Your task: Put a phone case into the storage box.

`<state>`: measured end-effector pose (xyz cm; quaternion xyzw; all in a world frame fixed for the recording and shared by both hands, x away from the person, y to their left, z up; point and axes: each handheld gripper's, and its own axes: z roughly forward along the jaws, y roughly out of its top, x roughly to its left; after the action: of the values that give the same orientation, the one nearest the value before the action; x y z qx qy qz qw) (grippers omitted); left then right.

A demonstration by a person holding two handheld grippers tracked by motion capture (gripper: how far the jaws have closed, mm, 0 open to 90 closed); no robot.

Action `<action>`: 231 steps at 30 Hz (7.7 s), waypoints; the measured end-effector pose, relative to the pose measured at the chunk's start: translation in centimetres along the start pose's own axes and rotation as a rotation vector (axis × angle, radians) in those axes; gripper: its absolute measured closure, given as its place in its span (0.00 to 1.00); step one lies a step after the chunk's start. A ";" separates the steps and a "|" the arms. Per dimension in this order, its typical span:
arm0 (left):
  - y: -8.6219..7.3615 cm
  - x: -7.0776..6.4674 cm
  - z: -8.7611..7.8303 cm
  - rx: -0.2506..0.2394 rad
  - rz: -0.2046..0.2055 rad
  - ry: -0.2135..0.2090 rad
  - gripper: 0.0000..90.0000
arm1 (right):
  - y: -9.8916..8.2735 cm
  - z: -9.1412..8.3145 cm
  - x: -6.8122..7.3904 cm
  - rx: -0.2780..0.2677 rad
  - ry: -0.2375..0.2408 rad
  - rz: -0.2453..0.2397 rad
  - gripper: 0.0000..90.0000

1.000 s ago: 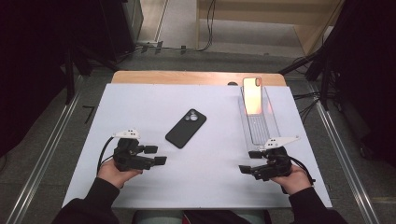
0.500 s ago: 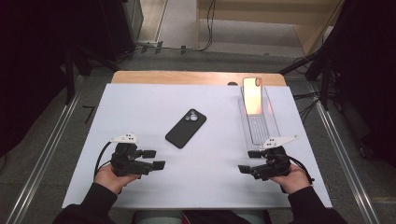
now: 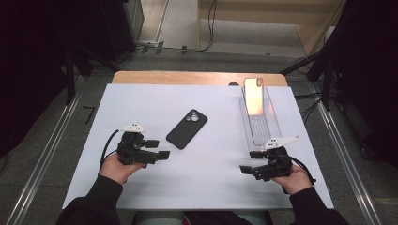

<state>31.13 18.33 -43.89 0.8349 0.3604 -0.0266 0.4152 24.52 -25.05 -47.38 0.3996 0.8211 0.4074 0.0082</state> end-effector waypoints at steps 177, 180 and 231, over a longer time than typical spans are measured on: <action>4.3 -3.1 5.8 0.024 0.042 0.113 0.17 | 0.0 -0.6 0.5 -0.066 -0.020 -0.025 0.22; 3.7 -3.5 5.8 0.026 0.027 0.108 0.17 | 0.3 -0.5 0.7 -0.043 -0.009 -0.009 0.22; -1.5 -7.9 8.0 -0.318 -0.101 0.178 0.17 | 8.0 2.9 4.3 -0.124 0.049 0.227 0.23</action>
<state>26.38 8.68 -47.39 0.7388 0.4367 0.0839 0.5063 27.79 -17.47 -42.55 0.4785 0.7439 0.4653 -0.0333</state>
